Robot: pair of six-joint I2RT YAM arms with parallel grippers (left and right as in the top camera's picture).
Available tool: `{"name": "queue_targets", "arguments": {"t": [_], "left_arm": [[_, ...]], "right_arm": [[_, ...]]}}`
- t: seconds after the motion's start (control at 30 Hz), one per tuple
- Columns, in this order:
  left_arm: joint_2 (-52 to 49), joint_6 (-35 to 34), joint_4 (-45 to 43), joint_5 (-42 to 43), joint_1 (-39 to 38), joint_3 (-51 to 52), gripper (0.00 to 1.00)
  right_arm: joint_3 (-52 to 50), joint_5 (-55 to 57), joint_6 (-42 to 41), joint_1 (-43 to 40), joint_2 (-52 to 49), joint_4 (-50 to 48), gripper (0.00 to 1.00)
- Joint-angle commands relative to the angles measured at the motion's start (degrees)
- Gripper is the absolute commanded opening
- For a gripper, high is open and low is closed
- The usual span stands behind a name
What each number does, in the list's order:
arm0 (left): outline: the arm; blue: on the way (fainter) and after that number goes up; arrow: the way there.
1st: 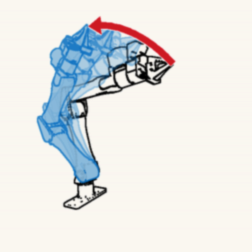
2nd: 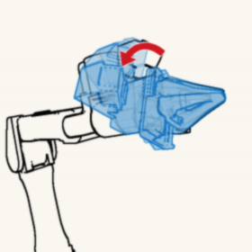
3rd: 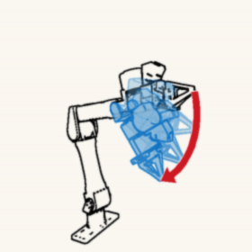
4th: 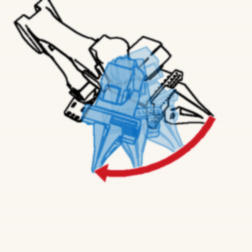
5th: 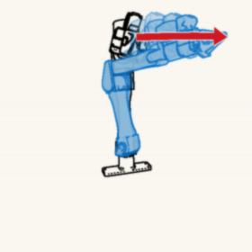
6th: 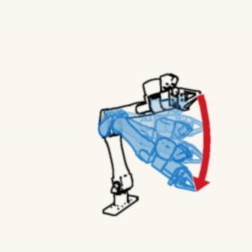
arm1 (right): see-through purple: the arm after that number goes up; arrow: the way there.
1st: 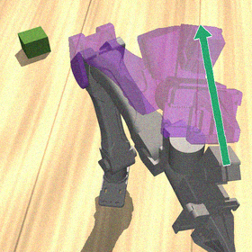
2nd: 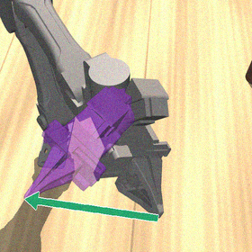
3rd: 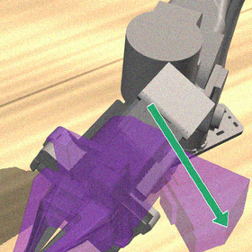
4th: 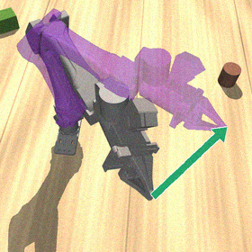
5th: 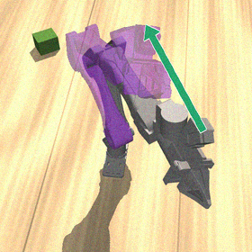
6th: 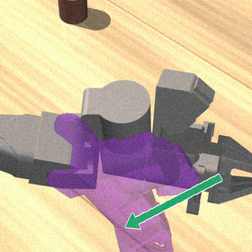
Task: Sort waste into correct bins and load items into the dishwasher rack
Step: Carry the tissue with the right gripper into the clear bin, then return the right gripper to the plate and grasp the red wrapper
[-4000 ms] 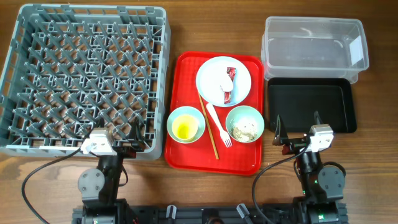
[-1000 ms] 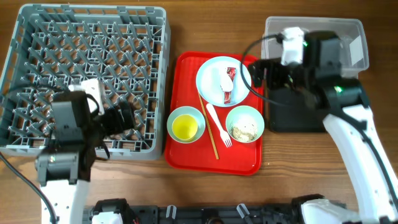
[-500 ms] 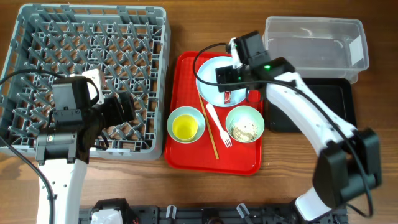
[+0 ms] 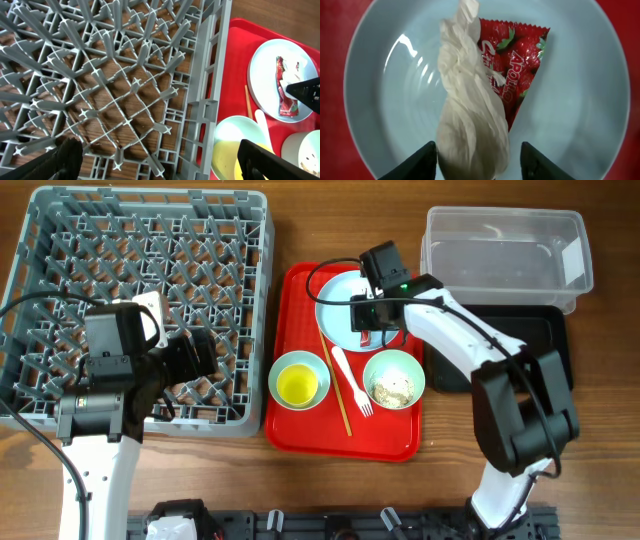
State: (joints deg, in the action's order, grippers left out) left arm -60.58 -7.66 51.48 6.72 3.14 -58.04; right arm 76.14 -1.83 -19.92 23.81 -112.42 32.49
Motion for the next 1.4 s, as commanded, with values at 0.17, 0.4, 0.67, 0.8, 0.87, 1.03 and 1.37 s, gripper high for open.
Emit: {"name": "queue_targets", "arguments": {"t": [0.17, 0.4, 0.67, 0.8, 0.87, 1.03, 1.37], "left_arm": [[0.02, -0.50, 0.46, -0.13, 0.35, -0.68, 1.00], [0.02, -0.50, 0.48, -0.13, 0.35, -0.68, 1.00], [0.02, -0.50, 0.48, -0.13, 0.35, -0.68, 1.00], [0.02, -0.50, 0.46, -0.13, 0.35, -0.68, 1.00], [0.02, -0.50, 0.46, -0.13, 0.35, -0.68, 1.00], [0.02, -0.50, 0.52, -0.13, 0.35, -0.68, 1.00], [0.02, -0.50, 0.48, -0.13, 0.35, -0.68, 1.00]], "right_arm": [[1.03, 0.96, -1.22, 0.00, 0.50, -0.26, 0.08], [1.07, 3.06, -1.09, -2.21, 9.03, -0.13, 0.04], [1.07, 19.02, -1.49, -7.80, 18.34, -0.15, 0.05], [1.07, 20.79, -3.48, -12.44, 17.81, -0.22, 0.07], [1.07, 19.67, -4.46, -14.62, 16.92, -1.01, 0.16], [1.07, 10.03, -0.09, -17.40, 16.81, -8.20, 0.92], [0.81, -3.89, 0.26, -12.39, 19.45, -5.86, 1.00]]}}
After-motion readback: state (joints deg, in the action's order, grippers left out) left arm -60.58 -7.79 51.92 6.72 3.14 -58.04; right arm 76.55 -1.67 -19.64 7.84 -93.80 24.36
